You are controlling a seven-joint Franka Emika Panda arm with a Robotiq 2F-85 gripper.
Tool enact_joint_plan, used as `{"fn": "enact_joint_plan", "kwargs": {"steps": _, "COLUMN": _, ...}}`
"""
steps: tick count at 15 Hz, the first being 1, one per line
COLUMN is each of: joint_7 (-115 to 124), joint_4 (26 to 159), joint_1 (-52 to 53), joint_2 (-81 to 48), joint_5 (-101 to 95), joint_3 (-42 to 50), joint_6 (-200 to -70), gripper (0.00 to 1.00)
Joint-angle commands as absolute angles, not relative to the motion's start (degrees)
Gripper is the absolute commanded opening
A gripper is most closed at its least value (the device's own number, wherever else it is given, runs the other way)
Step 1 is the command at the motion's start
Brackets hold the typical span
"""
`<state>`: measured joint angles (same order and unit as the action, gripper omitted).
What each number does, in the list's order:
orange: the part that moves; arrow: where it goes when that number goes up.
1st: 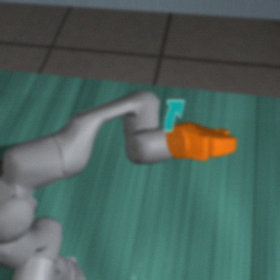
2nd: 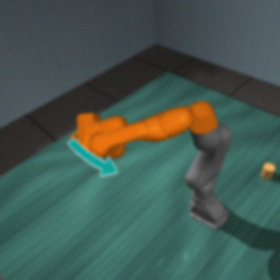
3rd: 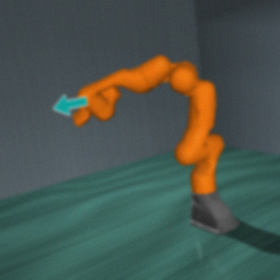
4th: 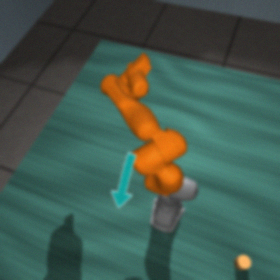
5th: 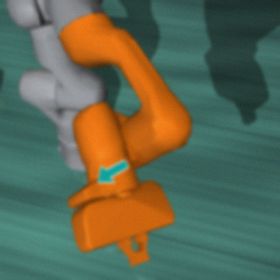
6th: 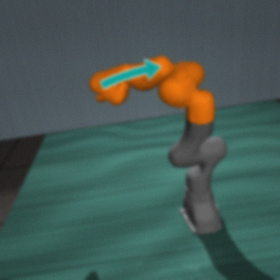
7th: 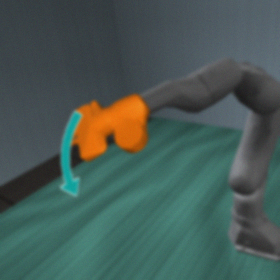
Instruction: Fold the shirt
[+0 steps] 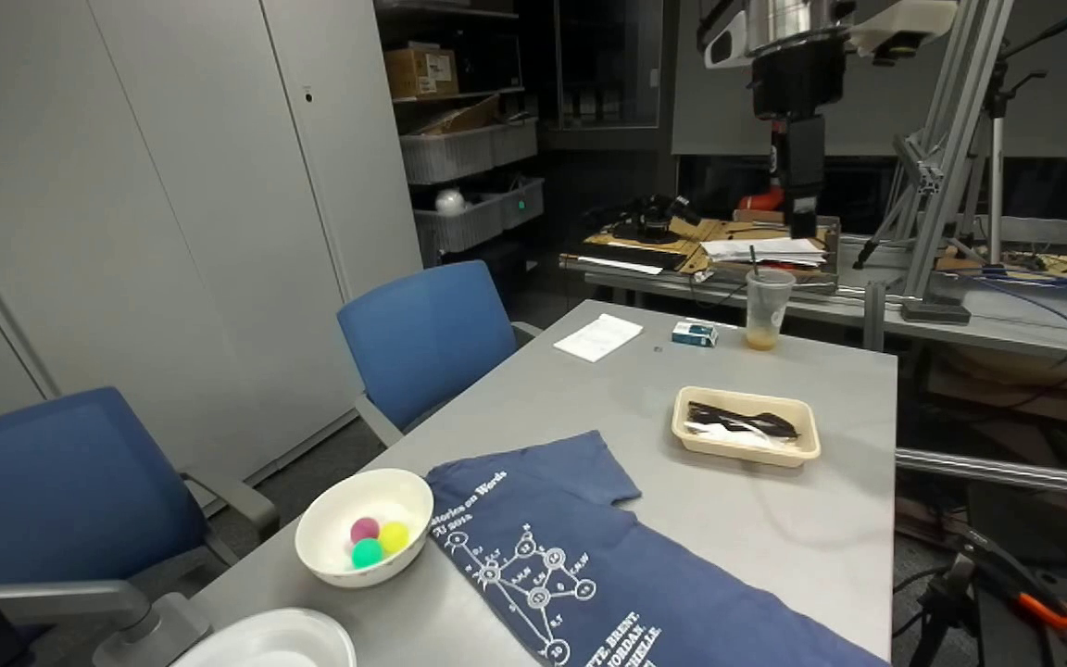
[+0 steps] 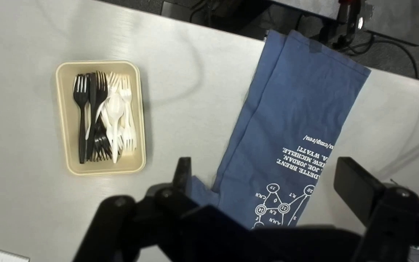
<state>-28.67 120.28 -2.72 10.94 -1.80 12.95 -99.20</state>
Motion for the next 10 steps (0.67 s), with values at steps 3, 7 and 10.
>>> {"fn": "enact_joint_plan", "kwargs": {"steps": 3, "joint_7": -21.2, "joint_4": 117.4, "joint_1": -2.7, "joint_2": -0.6, "joint_5": -2.8, "joint_3": 7.8, "joint_6": -110.2, "gripper": 1.0}}
{"fn": "enact_joint_plan", "kwargs": {"steps": 7, "joint_7": -15.2, "joint_4": 116.9, "joint_1": -2.5, "joint_2": -7.2, "joint_5": -2.9, "joint_3": 4.9, "joint_6": -117.5, "gripper": 1.0}}
{"fn": "enact_joint_plan", "kwargs": {"steps": 10, "joint_7": -11.5, "joint_4": 119.3, "joint_1": -2.4, "joint_2": -9.0, "joint_5": -3.1, "joint_3": 3.8, "joint_6": -120.0, "gripper": 1.0}}
